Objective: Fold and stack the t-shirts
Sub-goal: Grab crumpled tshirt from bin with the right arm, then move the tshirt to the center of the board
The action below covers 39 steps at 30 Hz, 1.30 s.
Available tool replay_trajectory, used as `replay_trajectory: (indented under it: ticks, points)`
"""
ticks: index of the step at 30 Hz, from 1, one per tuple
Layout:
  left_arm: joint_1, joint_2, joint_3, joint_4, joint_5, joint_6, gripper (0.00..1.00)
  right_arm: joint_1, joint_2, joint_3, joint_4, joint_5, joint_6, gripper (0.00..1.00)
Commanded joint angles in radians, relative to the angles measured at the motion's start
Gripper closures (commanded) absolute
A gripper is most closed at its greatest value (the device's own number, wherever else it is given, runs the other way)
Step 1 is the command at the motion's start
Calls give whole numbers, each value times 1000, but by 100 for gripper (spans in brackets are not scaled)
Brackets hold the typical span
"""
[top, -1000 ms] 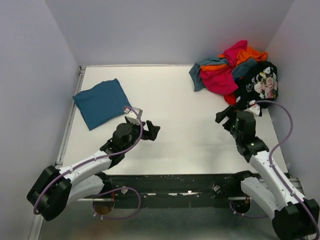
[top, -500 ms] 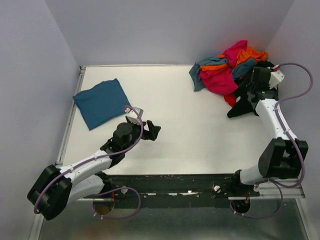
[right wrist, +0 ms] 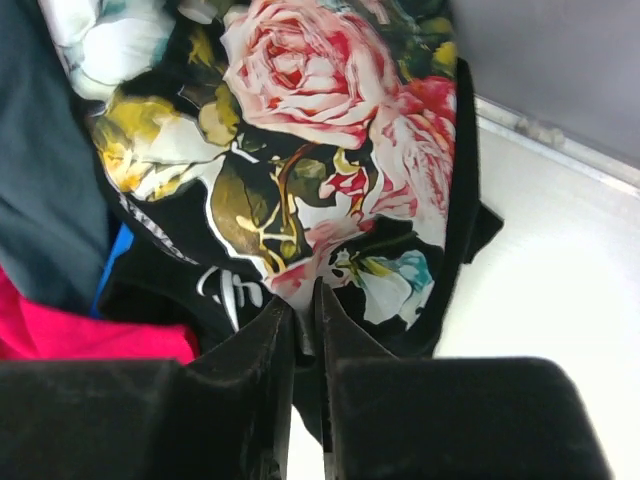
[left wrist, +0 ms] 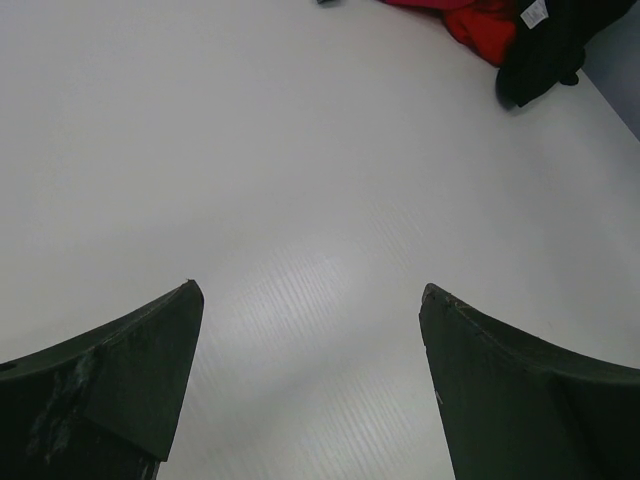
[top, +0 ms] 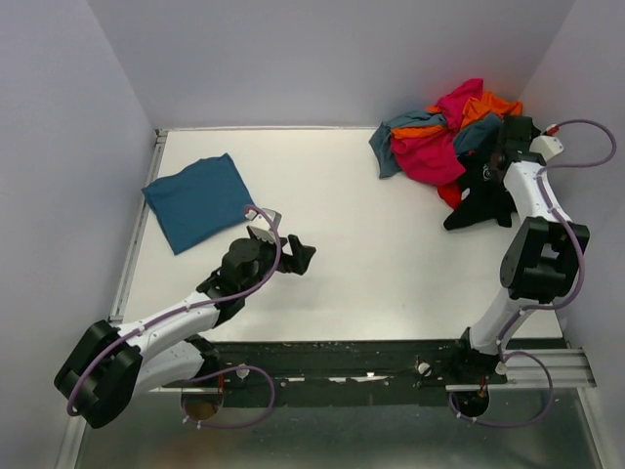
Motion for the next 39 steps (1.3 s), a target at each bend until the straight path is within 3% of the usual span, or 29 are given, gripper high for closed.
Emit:
replay_trajectory:
  ticks: [1,4,9,13,18,20,24,25,27,28,30,33,39]
  points:
    - [-3,-7,32,5,20,1,1,-10,-44,5,-90,90,104,99]
    - [-3,-15,29,2,13,6,1,40,-164,-51,-34,179,25,99]
    - [-3,-17,26,0,0,14,1,233,-331,-22,32,294,-199,99]
    - [-3,-15,26,2,-2,17,1,390,-436,23,91,96,-368,99]
    - [-3,-15,24,2,-14,23,1,456,-531,139,99,-449,-378,99]
    - [-3,-17,24,0,-16,24,1,456,-554,216,56,-461,-356,99]
    - [-3,-35,21,-9,-28,32,1,456,-588,276,14,-330,-367,99]
    - [-5,-41,20,-10,-33,34,1,456,-592,270,-4,-310,-370,82]
    - [-5,-55,15,-13,-40,35,1,456,-600,223,-41,-290,-370,17]
    - [-3,-64,14,-16,-43,37,1,456,-603,187,-72,-266,-364,8]
    - [-3,-78,7,-18,-54,38,1,456,-618,94,-98,-241,-336,4]
    - [-3,-92,1,-27,-75,38,1,456,-673,-136,-18,-360,-345,5]
    - [-5,-64,6,-20,-68,37,1,456,-717,-538,166,-560,-348,15]
